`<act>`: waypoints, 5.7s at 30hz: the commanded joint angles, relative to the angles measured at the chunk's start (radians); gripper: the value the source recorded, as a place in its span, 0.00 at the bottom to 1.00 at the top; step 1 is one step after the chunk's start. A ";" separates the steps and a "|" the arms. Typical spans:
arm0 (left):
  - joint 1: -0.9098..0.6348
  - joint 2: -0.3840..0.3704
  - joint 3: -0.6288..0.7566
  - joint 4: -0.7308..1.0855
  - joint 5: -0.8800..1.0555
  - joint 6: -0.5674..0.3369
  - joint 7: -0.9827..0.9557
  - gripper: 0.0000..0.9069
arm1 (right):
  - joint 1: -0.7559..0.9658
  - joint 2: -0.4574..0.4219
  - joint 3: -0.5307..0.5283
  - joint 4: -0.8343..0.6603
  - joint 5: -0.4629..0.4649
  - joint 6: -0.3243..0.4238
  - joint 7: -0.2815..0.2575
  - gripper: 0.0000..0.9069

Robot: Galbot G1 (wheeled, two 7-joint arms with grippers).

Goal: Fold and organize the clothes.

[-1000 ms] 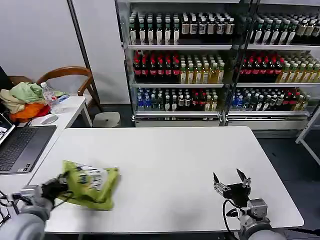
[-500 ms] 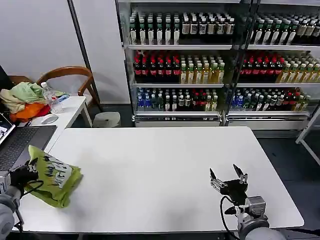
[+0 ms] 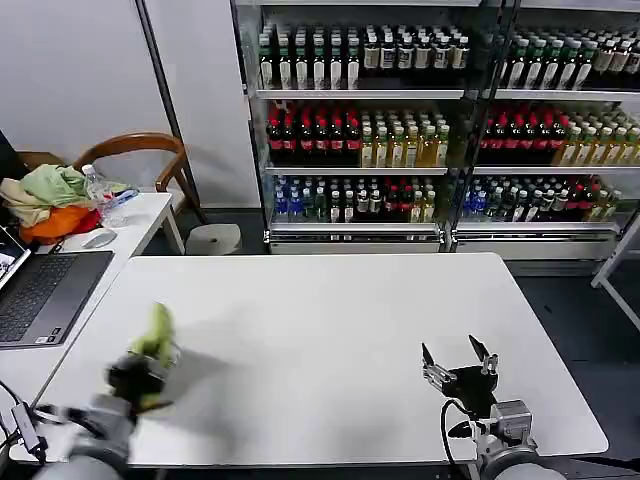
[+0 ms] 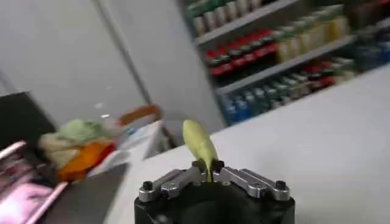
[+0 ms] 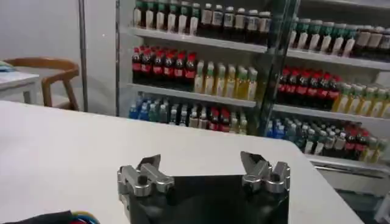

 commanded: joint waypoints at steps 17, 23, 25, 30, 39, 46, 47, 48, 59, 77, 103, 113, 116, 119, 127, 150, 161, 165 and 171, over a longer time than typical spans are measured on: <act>-0.366 -0.316 0.542 0.224 0.261 -0.073 0.085 0.06 | 0.025 -0.015 0.034 -0.007 -0.016 -0.016 -0.006 1.00; -0.427 -0.325 0.552 0.242 -0.046 -0.012 0.005 0.88 | 0.043 -0.024 0.052 -0.013 -0.004 -0.020 -0.007 1.00; -0.446 -0.334 0.552 0.256 -0.156 -0.024 -0.019 1.00 | 0.047 -0.023 0.050 -0.017 -0.004 -0.020 -0.007 1.00; -0.500 -0.358 0.547 0.304 -0.253 -0.130 0.007 1.00 | 0.067 -0.022 0.039 -0.028 -0.004 -0.022 -0.009 1.00; -0.479 -0.234 0.368 0.179 -0.241 -0.238 0.105 1.00 | 0.096 -0.022 0.029 -0.047 -0.005 -0.013 -0.018 1.00; -0.360 -0.037 0.017 0.256 -0.212 -0.346 0.212 1.00 | 0.153 -0.011 -0.040 -0.107 0.069 -0.011 -0.018 1.00; -0.346 -0.034 -0.014 0.276 -0.217 -0.355 0.218 1.00 | 0.172 0.000 -0.067 -0.119 0.097 -0.022 -0.011 1.00; -0.318 -0.017 -0.055 0.300 -0.215 -0.376 0.249 1.00 | 0.192 0.013 -0.101 -0.142 0.138 -0.019 -0.010 1.00; -0.210 -0.048 -0.101 0.318 -0.153 -0.441 0.266 1.00 | 0.334 0.088 -0.290 -0.288 0.532 -0.110 -0.050 1.00; -0.212 -0.070 -0.098 0.328 -0.153 -0.439 0.267 1.00 | 0.382 0.083 -0.348 -0.440 0.594 -0.109 -0.105 1.00; -0.208 -0.076 -0.083 0.361 -0.128 -0.454 0.265 1.00 | 0.407 0.092 -0.314 -0.451 0.588 -0.106 -0.096 0.00; -0.206 -0.076 -0.084 0.364 -0.126 -0.461 0.265 1.00 | 0.431 0.084 -0.245 -0.480 0.523 -0.095 -0.099 0.00; -0.205 -0.076 -0.083 0.364 -0.125 -0.465 0.265 1.00 | 0.437 0.083 -0.223 -0.496 0.520 -0.085 -0.101 0.00; -0.203 -0.077 -0.081 0.363 -0.123 -0.466 0.265 1.00 | 0.443 0.089 -0.209 -0.513 0.500 -0.073 -0.107 0.00; -0.188 -0.061 -0.081 0.348 -0.124 -0.464 0.264 1.00 | 0.476 0.111 -0.201 -0.565 0.474 -0.067 -0.135 0.00; -0.194 -0.062 -0.084 0.345 -0.132 -0.452 0.263 1.00 | 0.495 0.097 -0.201 -0.552 0.412 -0.063 -0.182 0.00; -0.197 -0.067 -0.082 0.351 -0.131 -0.452 0.264 1.00 | 0.512 0.098 -0.199 -0.545 0.415 -0.079 -0.167 1.00; -0.196 -0.065 -0.085 0.351 -0.131 -0.453 0.263 1.00 | 0.515 0.089 -0.182 -0.542 0.419 -0.081 -0.157 1.00; -0.204 -0.070 -0.078 0.353 -0.130 -0.453 0.264 1.00 | 0.481 0.065 -0.167 -0.508 0.421 -0.099 -0.142 1.00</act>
